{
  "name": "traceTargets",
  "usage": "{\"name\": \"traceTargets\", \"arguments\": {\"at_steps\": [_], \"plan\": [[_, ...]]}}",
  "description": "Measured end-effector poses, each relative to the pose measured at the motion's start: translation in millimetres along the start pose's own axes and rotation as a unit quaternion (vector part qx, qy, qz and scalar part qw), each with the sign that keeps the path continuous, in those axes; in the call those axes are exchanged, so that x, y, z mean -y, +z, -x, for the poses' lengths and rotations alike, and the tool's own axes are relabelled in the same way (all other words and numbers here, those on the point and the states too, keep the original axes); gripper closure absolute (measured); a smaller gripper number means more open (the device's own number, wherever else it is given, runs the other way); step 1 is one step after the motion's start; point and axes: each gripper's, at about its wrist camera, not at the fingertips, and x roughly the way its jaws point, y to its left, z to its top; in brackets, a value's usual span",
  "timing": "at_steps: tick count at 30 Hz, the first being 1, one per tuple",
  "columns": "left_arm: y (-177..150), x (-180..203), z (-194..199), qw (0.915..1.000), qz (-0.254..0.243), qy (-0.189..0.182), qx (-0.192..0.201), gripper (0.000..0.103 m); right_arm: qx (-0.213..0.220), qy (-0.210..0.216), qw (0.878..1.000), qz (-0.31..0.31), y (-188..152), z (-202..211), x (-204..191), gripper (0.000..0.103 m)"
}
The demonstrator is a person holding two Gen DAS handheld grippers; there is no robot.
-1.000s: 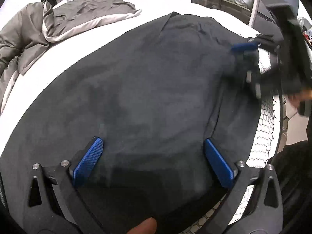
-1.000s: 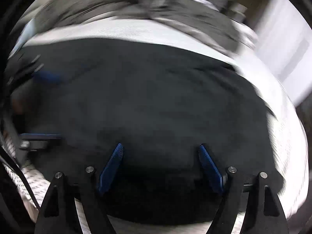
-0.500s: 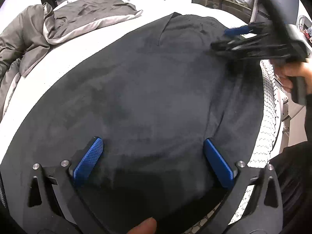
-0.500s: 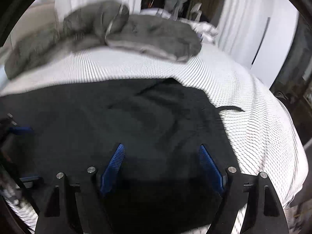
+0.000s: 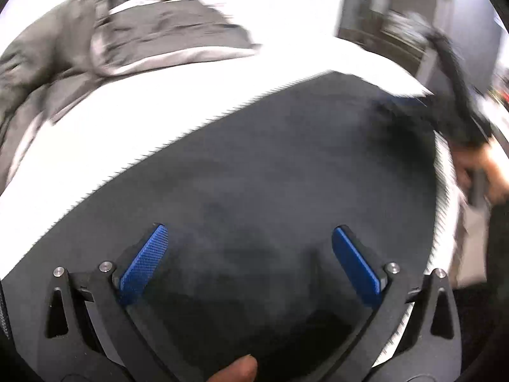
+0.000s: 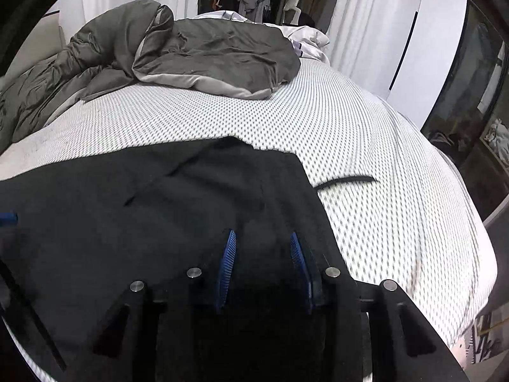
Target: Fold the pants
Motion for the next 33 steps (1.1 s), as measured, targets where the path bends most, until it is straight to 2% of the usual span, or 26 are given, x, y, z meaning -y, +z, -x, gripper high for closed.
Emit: {"name": "traceTargets", "arguments": {"at_steps": [2, 4, 5, 7, 9, 11, 12, 16, 18, 20, 22, 23, 24, 26, 28, 29, 31, 33], "plan": [[6.7, -20.8, -26.0, 0.9990, 0.012, 0.031, -0.029, 0.000, -0.023, 0.011, 1.000, -0.002, 4.1, -29.1, -7.1, 0.067], [3.5, -37.9, -51.2, 0.9950, 0.019, 0.066, -0.072, 0.000, -0.042, -0.009, 0.999, 0.011, 9.6, -53.5, -5.6, 0.062], [0.5, -50.3, -53.3, 0.9955, 0.041, 0.053, -0.067, 0.000, -0.044, -0.002, 0.999, 0.001, 13.2, -55.7, 4.3, 0.051], [0.5, -59.9, -49.7, 0.9947, 0.053, 0.062, -0.063, 0.000, -0.040, -0.011, 0.999, -0.012, 15.0, -56.0, 11.8, 0.041], [0.4, -63.2, -46.4, 0.9946, 0.048, 0.069, -0.060, 0.000, -0.040, -0.012, 0.999, -0.010, 13.3, -52.8, 13.9, 0.041], [1.7, -65.1, -42.7, 0.9945, 0.050, 0.071, -0.059, 0.000, -0.036, -0.012, 0.999, -0.005, 14.7, -45.0, 10.8, 0.048], [3.6, -64.7, -41.0, 0.9946, 0.051, 0.071, -0.056, 0.000, -0.030, -0.011, 0.999, -0.001, 18.5, -39.3, 8.3, 0.048], [26.4, -50.8, -47.2, 0.9957, 0.033, 0.071, -0.048, 0.000, 0.026, 0.024, 0.999, -0.017, 54.3, -37.2, -8.2, 0.048], [42.9, -42.4, -57.4, 0.9966, 0.031, 0.063, -0.043, 0.000, 0.020, 0.033, 0.999, -0.027, 65.8, -52.1, -13.2, 0.049], [53.1, -40.8, -74.0, 0.9965, 0.041, 0.049, -0.053, 0.000, -0.008, 0.032, 0.999, -0.028, 74.3, -76.7, -18.6, 0.056], [53.9, -41.9, -84.1, 0.9951, 0.049, 0.054, -0.066, 0.000, -0.048, -0.014, 0.998, -0.024, 71.7, -98.3, -17.9, 0.060], [53.5, -45.4, -82.8, 0.9951, 0.051, 0.057, -0.063, 0.000, -0.061, -0.056, 0.996, -0.036, 65.7, -105.2, -7.7, 0.051], [52.6, -49.0, -80.1, 0.9948, 0.050, 0.064, -0.060, 0.000, -0.064, -0.061, 0.995, -0.054, 63.7, -107.4, 2.0, 0.047], [49.4, -58.1, -74.2, 0.9925, 0.055, 0.090, -0.062, 0.000, -0.059, -0.049, 0.992, -0.097, 64.8, -100.5, 18.3, 0.046], [47.3, -61.4, -64.8, 0.9909, 0.059, 0.104, -0.061, 0.001, -0.042, -0.069, 0.994, -0.080, 69.7, -85.7, 10.4, 0.046], [47.7, -57.3, -58.0, 0.9929, 0.049, 0.096, -0.051, 0.001, -0.025, -0.070, 0.995, -0.061, 73.7, -72.8, -2.4, 0.046], [50.5, -43.8, -51.1, 0.9961, 0.025, 0.078, -0.034, 0.001, 0.002, -0.036, 0.999, -0.040, 78.3, -48.9, -24.3, 0.046], [54.9, -35.5, -57.0, 0.9964, 0.021, 0.072, -0.041, 0.001, 0.028, 0.026, 0.999, -0.028, 78.8, -26.8, -50.5, 0.039]]}}
